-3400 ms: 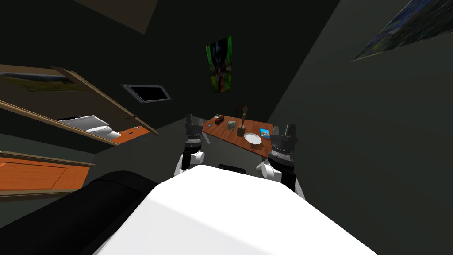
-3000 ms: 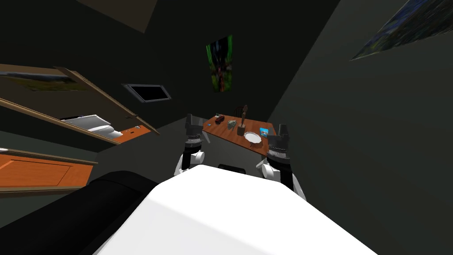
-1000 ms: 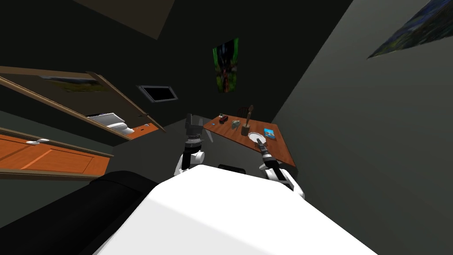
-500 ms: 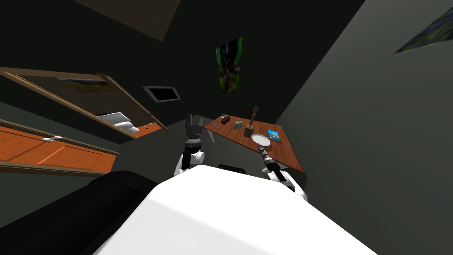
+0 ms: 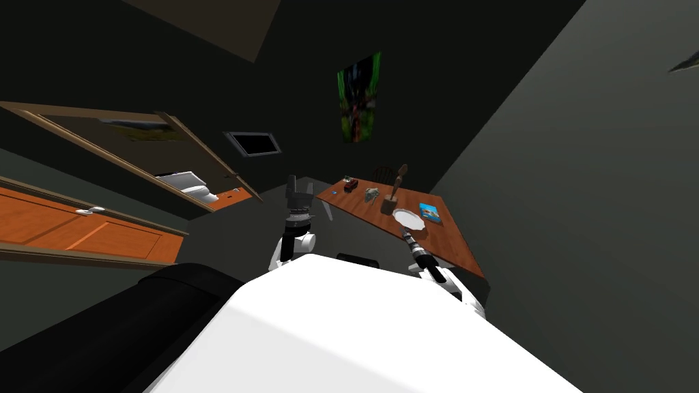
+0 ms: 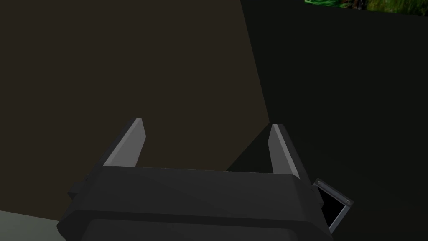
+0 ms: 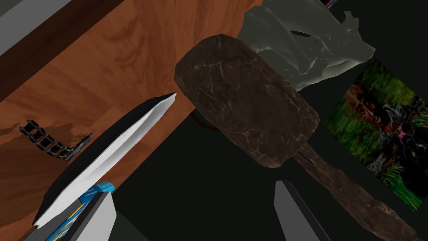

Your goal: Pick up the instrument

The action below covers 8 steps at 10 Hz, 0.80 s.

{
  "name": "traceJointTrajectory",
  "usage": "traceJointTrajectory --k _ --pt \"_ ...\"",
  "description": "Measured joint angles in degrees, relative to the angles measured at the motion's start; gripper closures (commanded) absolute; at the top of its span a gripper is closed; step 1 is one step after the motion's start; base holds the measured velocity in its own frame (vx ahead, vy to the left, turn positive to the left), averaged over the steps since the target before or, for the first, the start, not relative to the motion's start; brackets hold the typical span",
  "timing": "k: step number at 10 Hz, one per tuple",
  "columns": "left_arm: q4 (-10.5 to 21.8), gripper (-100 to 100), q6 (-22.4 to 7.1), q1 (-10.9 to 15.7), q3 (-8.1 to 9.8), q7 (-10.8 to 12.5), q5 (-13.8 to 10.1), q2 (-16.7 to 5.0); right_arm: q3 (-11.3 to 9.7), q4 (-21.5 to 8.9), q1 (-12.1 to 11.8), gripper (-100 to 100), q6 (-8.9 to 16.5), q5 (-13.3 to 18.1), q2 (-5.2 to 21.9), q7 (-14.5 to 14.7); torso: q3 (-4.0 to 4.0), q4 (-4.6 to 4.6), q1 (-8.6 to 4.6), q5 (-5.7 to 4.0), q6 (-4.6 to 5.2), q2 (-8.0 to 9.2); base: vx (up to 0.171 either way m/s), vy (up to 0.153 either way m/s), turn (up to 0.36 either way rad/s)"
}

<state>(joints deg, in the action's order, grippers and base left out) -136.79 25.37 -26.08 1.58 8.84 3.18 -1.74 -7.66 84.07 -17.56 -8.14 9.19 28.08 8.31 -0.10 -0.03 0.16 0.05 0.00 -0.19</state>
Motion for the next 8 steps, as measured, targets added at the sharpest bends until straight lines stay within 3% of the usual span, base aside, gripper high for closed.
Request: traceJointTrajectory --k 1,3,5,8 --pt "0.00 0 0.00 0.00 0.00 0.00 0.00 0.00 -0.19 -1.26 0.07 -100 1.06 0.01 1.80 -0.06 -0.03 -0.01 0.05 0.01 0.00 -0.06 0.054 0.046 0.006" --pt "0.00 0 0.00 0.00 0.00 0.00 0.00 0.00 -0.34 -3.47 0.11 -100 2.40 0.96 1.68 1.00 -0.02 -0.01 0.01 0.00 0.00 -0.03 0.071 0.048 0.050" --pt "0.00 0 0.00 0.00 0.00 0.00 0.00 0.00 -0.56 -5.15 -0.29 -100 4.01 1.21 3.82 1.29 -0.02 -0.01 0.01 0.00 0.01 -0.03 0.061 0.049 0.024" --pt "0.00 0 0.00 -0.01 0.00 0.00 0.00 0.00 -0.71 -10.71 0.13 -100 5.70 2.61 5.83 2.82 -0.12 -0.04 0.05 0.02 0.00 -0.21 0.115 0.063 0.056"
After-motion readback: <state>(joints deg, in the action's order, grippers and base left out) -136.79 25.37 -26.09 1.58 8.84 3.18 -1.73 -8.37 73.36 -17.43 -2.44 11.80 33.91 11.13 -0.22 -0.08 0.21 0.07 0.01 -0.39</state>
